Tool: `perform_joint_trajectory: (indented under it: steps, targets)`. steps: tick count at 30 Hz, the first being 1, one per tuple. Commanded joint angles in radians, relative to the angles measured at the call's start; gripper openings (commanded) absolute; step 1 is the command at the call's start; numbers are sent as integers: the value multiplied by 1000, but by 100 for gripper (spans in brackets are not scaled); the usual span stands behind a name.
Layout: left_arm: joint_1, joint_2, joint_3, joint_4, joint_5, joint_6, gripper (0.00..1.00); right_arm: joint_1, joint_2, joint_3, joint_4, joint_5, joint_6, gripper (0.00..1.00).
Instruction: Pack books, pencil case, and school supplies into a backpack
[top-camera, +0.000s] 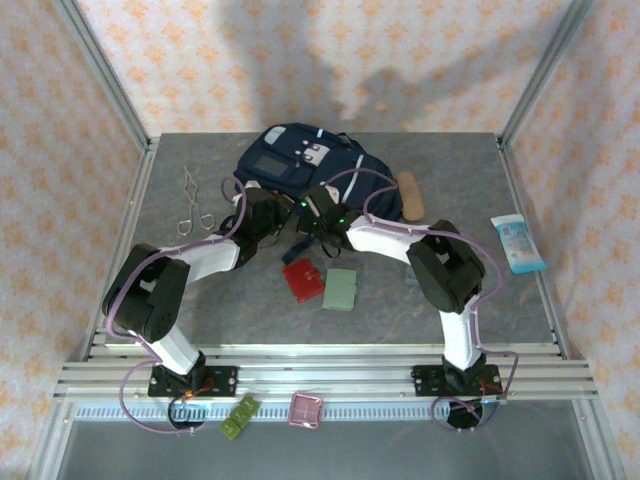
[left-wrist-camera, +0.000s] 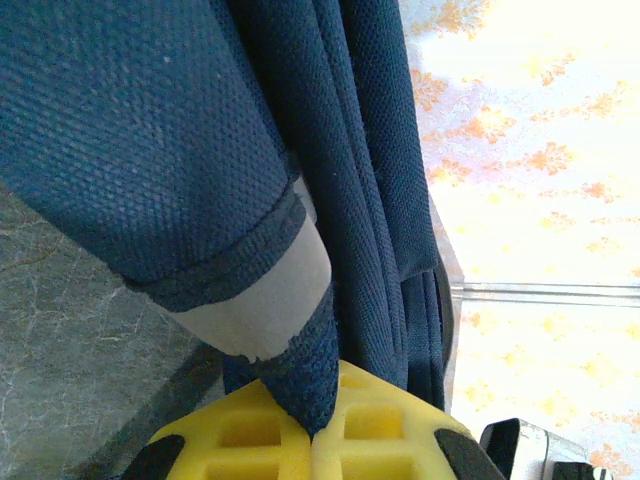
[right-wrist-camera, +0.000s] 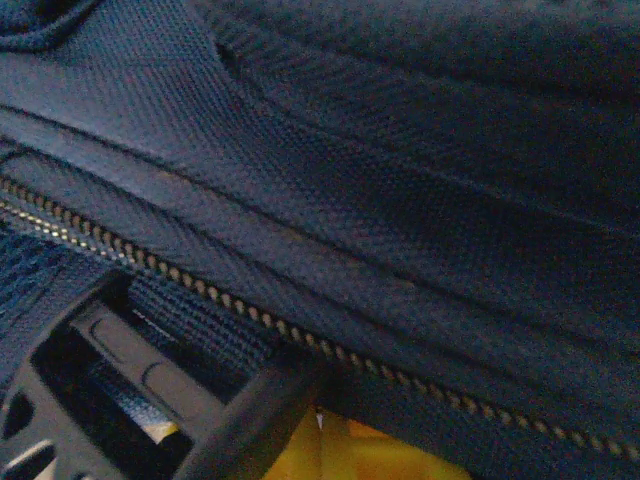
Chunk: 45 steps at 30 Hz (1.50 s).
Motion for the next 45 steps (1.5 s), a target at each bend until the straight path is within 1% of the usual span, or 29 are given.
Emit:
perform_joint_trajectory:
  steps: [1, 4, 6, 9, 12, 14, 17, 22, 24, 29, 33, 34, 37, 38, 43, 45]
  targets:
    - [-34, -71, 24, 103, 72, 5, 0, -14, 9, -4, 20, 96, 4, 0]
    - [-27, -65, 34, 88, 61, 21, 0, -14, -29, -45, 8, 77, -13, 0]
    - [-21, -64, 50, 47, 38, 56, 0, -15, -69, -86, -4, 38, -43, 0]
    - [-19, -67, 78, -32, -10, 128, 0, -20, -117, -136, -64, 2, -80, 0]
    - [-10, -71, 79, -63, -35, 169, 0, -50, -142, -167, -139, -66, -104, 0]
    - [-4, -69, 79, -81, -48, 187, 0, -72, -142, -162, -210, -78, -113, 0]
    - [1, -67, 69, -90, -62, 199, 0, -98, -170, -186, -261, -35, -131, 0]
    - [3, -63, 61, -92, -65, 205, 0, -131, -216, -178, -348, 25, -169, 0]
    - [3, -64, 57, -110, -85, 223, 0, -147, -233, -187, -378, 49, -188, 0]
    - [18, -73, 49, -143, -117, 261, 0, -196, -273, -245, -402, 106, -240, 0]
    - [33, -75, 53, -174, -149, 298, 0, -213, -294, -257, -423, 211, -261, 0]
    - [38, -74, 54, -181, -155, 305, 0, -214, -299, -254, -423, 219, -264, 0]
    - [50, -66, 66, -193, -178, 329, 0, -203, -341, -261, -368, 133, -294, 0]
    - [56, -59, 75, -196, -182, 336, 0, -193, -345, -256, -354, 80, -306, 0]
    - [93, 13, 175, -224, -189, 377, 0, -102, -318, -197, -332, -59, -330, 0]
    - [115, 54, 246, -257, -201, 391, 0, -66, -306, -185, -288, -155, -327, 0]
